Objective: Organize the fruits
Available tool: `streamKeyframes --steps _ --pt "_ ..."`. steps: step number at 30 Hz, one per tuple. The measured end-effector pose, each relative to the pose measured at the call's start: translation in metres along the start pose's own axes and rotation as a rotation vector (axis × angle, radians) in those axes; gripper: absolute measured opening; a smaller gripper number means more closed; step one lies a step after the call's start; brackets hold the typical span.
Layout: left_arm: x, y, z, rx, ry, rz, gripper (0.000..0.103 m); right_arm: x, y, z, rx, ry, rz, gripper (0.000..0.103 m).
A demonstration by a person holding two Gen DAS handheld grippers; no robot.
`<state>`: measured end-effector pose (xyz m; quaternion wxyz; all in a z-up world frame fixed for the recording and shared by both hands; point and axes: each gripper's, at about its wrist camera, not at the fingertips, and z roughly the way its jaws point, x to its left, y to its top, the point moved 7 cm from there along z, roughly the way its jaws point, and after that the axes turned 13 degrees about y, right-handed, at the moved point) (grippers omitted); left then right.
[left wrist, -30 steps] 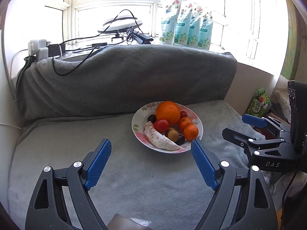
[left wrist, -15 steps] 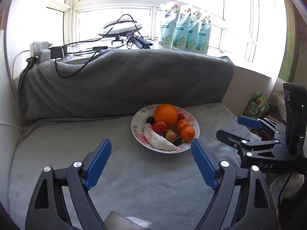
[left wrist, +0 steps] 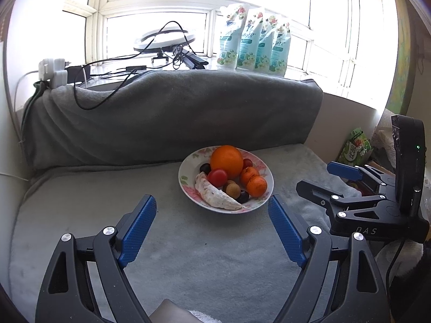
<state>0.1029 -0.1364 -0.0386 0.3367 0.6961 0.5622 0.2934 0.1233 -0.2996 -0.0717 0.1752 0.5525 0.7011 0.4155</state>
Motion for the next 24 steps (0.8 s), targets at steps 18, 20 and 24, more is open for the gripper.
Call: streamKeyframes --steps 18,20,24 --pt "-0.0016 -0.0016 -0.0002 -0.002 0.003 0.002 0.085 0.0004 -0.0010 0.0007 0.001 0.000 0.003 0.094" --pt "-0.0016 -0.0020 -0.0005 -0.003 0.004 0.000 0.085 0.0005 -0.0020 0.0011 0.002 -0.001 0.006 0.094" --pt "-0.0020 -0.0027 -0.0034 -0.019 0.004 0.002 0.085 -0.0011 -0.0043 0.0022 0.004 -0.007 0.011 0.094"
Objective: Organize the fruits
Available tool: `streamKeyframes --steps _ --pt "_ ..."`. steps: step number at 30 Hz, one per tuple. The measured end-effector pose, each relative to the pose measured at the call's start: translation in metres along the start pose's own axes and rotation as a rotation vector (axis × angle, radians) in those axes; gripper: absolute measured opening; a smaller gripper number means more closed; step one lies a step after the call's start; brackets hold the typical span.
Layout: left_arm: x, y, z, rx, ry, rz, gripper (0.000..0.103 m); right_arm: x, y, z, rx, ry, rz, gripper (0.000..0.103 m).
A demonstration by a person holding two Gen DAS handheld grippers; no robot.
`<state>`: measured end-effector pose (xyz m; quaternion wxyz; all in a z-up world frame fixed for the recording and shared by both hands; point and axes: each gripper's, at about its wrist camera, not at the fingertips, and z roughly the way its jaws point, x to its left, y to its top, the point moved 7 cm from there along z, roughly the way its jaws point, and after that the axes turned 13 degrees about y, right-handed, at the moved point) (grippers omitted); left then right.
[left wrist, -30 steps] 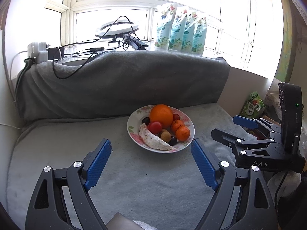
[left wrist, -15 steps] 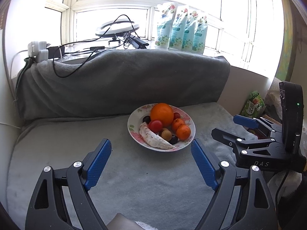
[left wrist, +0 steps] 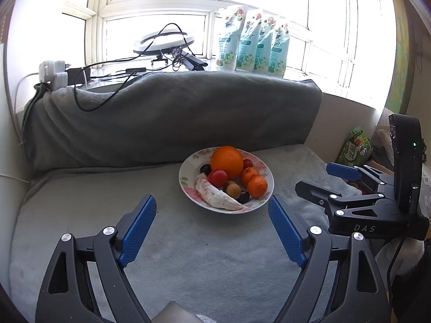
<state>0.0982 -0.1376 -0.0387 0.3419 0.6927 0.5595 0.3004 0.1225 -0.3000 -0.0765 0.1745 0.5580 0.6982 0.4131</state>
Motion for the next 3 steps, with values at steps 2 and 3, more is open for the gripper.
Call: streamKeyframes --steps 2,3 --pt "0.0009 -0.0003 -0.0016 -0.003 -0.003 -0.009 0.085 -0.0020 -0.0022 0.0005 -0.001 -0.002 0.012 0.094" --pt "0.0017 -0.0005 -0.0016 -0.003 0.001 -0.009 0.085 -0.0039 -0.0033 0.0006 -0.001 -0.003 0.021 0.094"
